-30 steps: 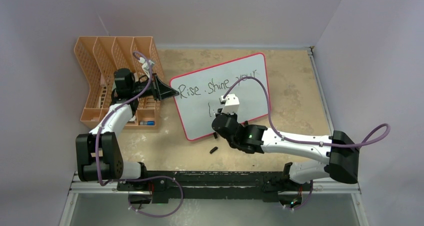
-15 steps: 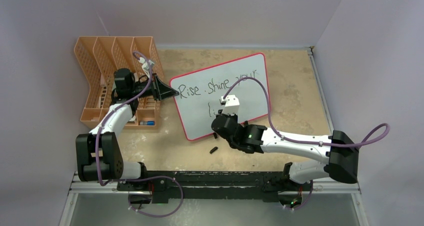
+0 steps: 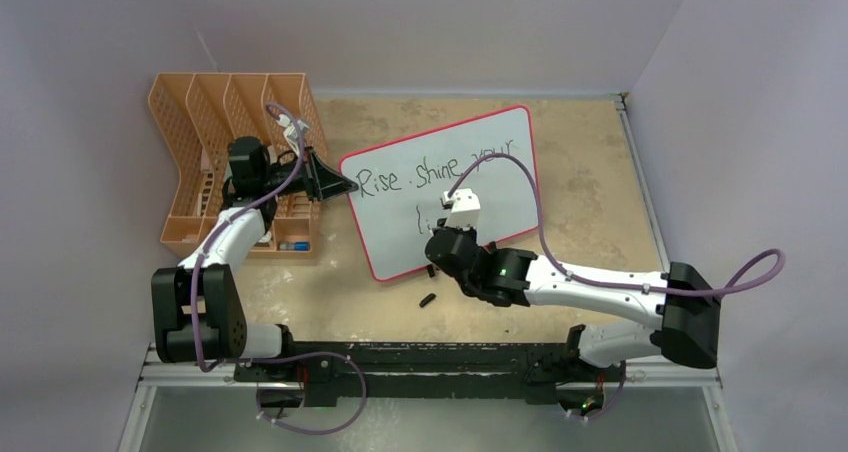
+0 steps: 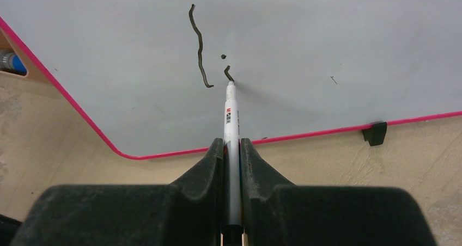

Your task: Write a sentence on the whiteboard

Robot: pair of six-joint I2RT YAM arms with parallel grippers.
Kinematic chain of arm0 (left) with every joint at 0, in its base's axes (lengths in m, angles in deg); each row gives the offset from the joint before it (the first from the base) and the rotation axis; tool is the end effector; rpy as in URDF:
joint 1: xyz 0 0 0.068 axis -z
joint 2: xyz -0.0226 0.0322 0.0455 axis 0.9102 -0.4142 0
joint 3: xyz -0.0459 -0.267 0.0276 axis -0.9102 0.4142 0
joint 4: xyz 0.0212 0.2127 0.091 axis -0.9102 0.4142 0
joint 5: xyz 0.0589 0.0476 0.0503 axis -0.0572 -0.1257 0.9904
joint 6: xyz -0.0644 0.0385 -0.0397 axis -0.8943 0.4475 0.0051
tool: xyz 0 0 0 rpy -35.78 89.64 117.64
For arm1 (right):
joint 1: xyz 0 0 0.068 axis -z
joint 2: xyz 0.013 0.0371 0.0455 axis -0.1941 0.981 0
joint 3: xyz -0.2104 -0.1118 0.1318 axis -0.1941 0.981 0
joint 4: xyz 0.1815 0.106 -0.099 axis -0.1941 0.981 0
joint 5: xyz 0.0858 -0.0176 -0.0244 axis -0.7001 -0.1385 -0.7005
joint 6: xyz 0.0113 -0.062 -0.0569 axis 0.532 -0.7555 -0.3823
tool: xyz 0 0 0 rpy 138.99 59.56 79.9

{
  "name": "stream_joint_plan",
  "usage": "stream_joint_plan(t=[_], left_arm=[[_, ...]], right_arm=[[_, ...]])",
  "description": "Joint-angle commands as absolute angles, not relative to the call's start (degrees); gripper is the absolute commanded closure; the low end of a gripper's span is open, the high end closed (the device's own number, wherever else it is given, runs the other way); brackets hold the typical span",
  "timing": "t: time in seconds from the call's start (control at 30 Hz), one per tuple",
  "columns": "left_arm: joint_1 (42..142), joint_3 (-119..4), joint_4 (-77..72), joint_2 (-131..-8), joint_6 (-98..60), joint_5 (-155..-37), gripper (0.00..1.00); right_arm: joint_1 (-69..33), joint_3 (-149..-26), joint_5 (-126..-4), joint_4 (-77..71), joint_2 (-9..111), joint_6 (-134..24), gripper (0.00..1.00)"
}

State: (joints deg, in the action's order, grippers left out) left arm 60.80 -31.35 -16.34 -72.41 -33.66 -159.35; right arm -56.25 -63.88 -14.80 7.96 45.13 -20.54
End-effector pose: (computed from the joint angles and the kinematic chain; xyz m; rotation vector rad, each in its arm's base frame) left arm 0.2779 -0.0480 0.2791 0.4160 1.8316 -1.3980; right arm 0.1536 0.2373 0.2649 -0.0529 2.0230 0.3901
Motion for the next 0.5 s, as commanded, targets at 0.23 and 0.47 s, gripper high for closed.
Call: stream_joint_plan(t=[0.23, 0.47], left_arm=[[60.2, -32.4, -17.5, -71.4, -33.3, -157.2, 1.00], [60.2, -32.3, -17.5, -71.4, -33.3, -157.2, 1.00]], right_arm=[[-56.0, -62.9, -14.0, 7.1, 38.2, -21.3, 1.00], [-55.4, -61.4, -11.8, 6.0, 38.5, -20.6, 1.00]])
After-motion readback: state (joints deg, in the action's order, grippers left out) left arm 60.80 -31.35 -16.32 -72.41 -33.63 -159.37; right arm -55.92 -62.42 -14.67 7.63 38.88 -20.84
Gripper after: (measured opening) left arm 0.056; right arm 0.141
